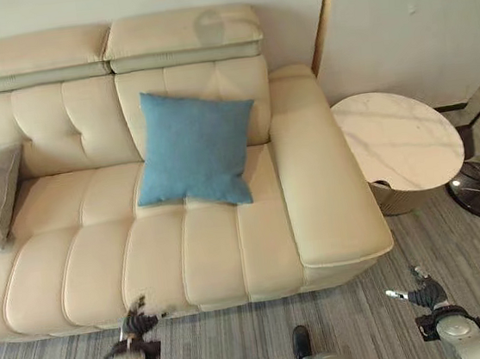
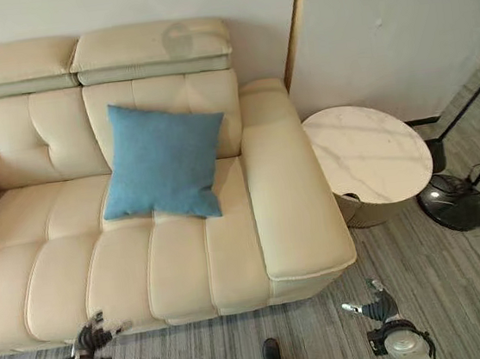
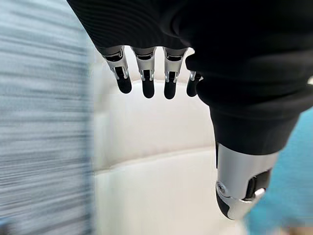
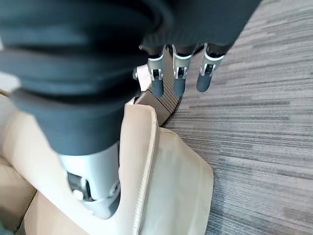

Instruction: Pick up all the scattered cushions and arrange them neatly on the sofa.

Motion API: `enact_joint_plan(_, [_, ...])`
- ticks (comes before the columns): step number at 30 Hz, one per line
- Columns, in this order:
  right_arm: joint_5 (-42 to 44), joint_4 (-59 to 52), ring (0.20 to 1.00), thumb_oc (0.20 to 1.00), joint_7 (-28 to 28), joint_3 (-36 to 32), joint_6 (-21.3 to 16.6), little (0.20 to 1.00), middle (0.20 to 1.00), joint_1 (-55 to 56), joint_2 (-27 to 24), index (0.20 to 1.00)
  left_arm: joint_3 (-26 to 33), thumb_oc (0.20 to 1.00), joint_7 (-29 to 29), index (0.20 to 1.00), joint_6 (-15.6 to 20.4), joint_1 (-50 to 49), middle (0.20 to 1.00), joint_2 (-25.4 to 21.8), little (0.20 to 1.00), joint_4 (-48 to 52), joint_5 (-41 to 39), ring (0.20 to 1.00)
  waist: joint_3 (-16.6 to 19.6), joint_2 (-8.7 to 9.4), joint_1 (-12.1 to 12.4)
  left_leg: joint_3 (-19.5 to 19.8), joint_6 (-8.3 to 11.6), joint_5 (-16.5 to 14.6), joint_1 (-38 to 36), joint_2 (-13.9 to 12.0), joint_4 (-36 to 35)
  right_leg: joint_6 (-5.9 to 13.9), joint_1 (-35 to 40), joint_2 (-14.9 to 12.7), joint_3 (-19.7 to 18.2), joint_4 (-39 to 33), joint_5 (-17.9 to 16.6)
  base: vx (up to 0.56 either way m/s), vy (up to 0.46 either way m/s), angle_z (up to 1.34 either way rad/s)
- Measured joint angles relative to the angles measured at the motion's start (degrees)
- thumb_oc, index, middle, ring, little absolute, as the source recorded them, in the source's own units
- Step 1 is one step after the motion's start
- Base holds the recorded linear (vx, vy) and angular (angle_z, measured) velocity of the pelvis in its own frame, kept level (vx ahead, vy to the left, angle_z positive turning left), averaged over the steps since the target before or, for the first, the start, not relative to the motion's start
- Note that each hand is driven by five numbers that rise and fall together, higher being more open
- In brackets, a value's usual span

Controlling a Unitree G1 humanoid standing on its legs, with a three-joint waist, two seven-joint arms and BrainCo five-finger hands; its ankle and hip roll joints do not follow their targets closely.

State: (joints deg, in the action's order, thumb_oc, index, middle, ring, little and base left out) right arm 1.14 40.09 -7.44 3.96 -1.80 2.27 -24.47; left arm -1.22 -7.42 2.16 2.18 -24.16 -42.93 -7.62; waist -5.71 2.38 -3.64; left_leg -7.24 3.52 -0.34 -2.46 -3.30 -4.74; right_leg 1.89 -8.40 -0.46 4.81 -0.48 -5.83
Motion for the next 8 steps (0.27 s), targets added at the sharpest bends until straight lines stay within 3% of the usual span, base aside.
enact_joint_plan(5, [-0.08, 0.29, 1.0, 1.0, 0.64, 0.1, 0.21, 1.0, 1.0, 3.21, 0.22, 1.0, -0.88, 1.0, -0.03, 1.0, -0.3, -2.52, 1.0, -0.34, 1.0, 0.53, 0.59, 1.0, 2.84, 1.03, -0.82, -0.47, -1.23, -0.6, -1.75, 1.17, -0.4, 0.77, 3.4, -0.96, -0.49, -4.56, -2.72, 0.01, 0.048, -0.05])
enact_joint_plan(8, [-0.13, 0.56, 1.0, 1.0, 0.65, 0.1, 1.05, 1.0, 1.0, 3.3, 0.19, 1.0, -0.93, 1.0, -0.11, 1.0, -0.45, -4.56, 1.0, -0.29, 1.0, 0.51, 2.1, 1.0, 3.75, 0.24, -0.6, -0.94, -1.57, -0.82, -1.8, 1.19, -0.42, 0.58, 3.29, -0.93, -0.87, -4.56, -2.88, -0.02, 0.027, -0.08])
